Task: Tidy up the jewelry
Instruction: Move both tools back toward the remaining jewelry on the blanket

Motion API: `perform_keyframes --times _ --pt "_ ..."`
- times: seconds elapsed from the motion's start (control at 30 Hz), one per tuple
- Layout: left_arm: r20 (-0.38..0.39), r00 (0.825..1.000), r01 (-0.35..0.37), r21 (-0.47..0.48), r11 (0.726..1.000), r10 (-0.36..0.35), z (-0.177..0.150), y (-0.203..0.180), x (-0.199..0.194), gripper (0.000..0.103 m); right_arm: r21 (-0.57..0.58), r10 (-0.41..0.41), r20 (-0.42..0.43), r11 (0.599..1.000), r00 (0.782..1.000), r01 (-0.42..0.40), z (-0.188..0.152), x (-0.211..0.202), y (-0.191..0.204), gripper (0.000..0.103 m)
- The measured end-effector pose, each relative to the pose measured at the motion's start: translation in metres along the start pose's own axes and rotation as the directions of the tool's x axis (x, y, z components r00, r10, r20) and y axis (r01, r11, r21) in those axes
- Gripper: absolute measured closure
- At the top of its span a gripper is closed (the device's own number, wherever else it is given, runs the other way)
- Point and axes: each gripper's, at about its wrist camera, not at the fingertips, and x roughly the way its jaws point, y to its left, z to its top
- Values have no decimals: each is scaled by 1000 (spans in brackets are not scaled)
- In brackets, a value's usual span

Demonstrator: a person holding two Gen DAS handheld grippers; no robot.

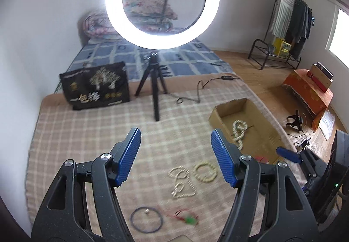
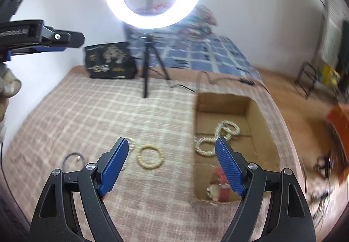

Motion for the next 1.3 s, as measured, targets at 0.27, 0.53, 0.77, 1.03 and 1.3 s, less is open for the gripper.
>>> perform_keyframes --times 0.27,0.53,0.77,1.03,1.3 --pt "-69 996 -63 -26 998 61 -60 47 -7 34 -166 92 -62 981 994 -102 -24 11 42 22" --pt "-198 979 -73 -95 993 53 -119 81 15 34 -200 162 -183 960 970 -198 -42 29 64 22" --pt "-296 954 -76 -103 992 42 -159 84 37 34 -217 200 -249 942 948 -256 -54 41 79 22" --pt "-371 927 -65 -15 998 55 -180 62 58 30 -258 201 -304 924 931 -283 -64 53 92 22" --pt "-384 920 -114 -79 990 76 -184 77 71 30 -238 191 -330 931 925 -277 -65 64 93 22"
